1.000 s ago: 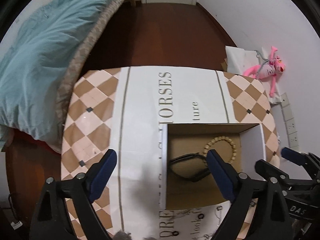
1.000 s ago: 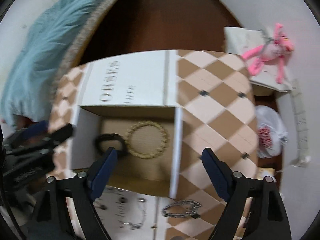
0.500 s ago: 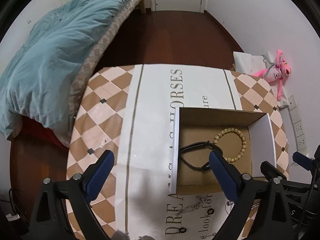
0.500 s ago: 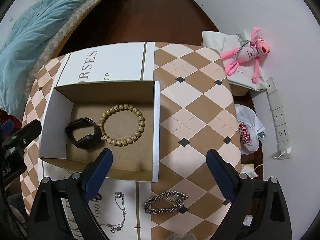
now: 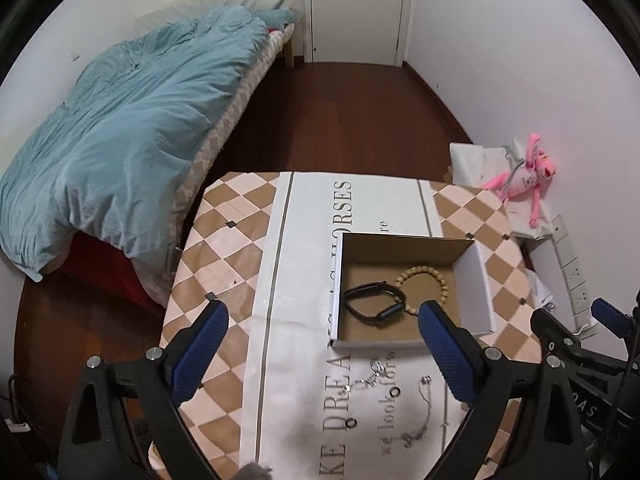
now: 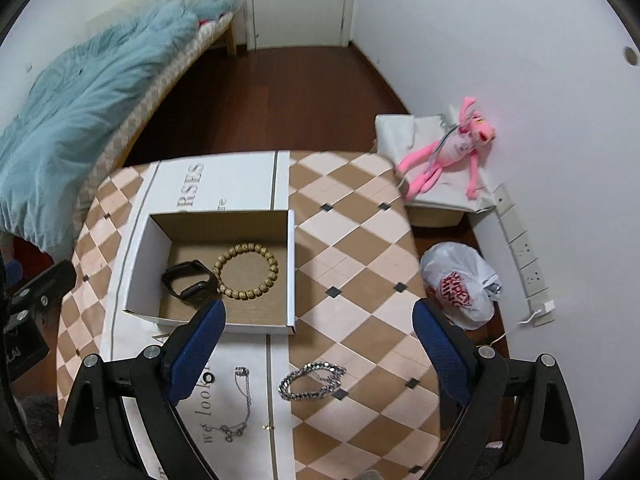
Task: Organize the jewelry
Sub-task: 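Lift both tools away from the box, then grasp the silver chain bracelet with the right tool while the left tool grasps a silver necklace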
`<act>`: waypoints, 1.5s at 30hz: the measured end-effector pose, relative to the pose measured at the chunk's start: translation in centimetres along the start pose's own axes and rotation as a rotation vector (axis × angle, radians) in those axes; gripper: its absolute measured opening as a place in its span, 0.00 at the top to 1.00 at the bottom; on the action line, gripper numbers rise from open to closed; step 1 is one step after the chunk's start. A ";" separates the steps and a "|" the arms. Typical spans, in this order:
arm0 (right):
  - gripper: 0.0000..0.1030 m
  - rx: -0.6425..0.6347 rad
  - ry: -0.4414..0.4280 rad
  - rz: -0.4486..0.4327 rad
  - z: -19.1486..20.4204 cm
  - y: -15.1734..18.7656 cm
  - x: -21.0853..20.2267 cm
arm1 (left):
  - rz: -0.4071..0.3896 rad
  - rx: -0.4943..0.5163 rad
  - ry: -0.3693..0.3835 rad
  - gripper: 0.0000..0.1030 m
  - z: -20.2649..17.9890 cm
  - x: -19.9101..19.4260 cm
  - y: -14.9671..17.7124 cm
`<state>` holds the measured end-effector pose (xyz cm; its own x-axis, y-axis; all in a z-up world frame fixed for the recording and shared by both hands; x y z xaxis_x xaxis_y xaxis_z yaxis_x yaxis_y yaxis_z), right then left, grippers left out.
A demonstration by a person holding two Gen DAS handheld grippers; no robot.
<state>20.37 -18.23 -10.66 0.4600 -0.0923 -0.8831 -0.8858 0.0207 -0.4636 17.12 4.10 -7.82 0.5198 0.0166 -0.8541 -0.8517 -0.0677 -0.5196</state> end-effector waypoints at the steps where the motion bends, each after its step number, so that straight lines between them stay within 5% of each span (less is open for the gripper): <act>1: 0.07 0.003 0.004 -0.014 -0.2 0.1 -0.7 | -0.008 0.001 -0.003 0.06 0.0 -0.6 0.1; 11: 0.07 0.012 0.007 -0.123 -0.9 1.5 -7.3 | -0.067 0.009 0.001 0.06 -0.1 -5.5 1.3; 20: 0.07 0.052 -0.045 -0.117 -1.6 2.6 -8.5 | -0.063 -0.016 -0.053 0.06 0.5 -5.9 2.3; 34: 0.07 0.150 -0.072 0.189 -4.9 10.6 6.7 | 0.175 -0.028 -0.092 0.06 1.2 5.8 11.1; 38: 0.08 0.171 -0.044 0.208 -6.0 11.2 10.5 | 0.227 -0.008 -0.089 0.06 0.7 8.3 12.4; 45: 0.38 0.132 -0.019 0.217 -5.8 11.0 14.4 | 0.224 0.042 -0.067 0.06 -1.8 9.6 12.0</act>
<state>16.87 -25.14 -28.02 0.2624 -0.0531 -0.9635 -0.9488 0.1677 -0.2676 12.01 1.66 -22.21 0.3129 0.0725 -0.9470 -0.9481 -0.0355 -0.3160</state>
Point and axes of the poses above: each gripper's, at about its wrist camera, not at the fingertips, and x roughly the way its jaws point, z to its left, y to its underside, the point moved 6 cm from there along x, roughly the way its jaws point, and after that the axes turned 2 degrees about z, right-handed, at the moved point
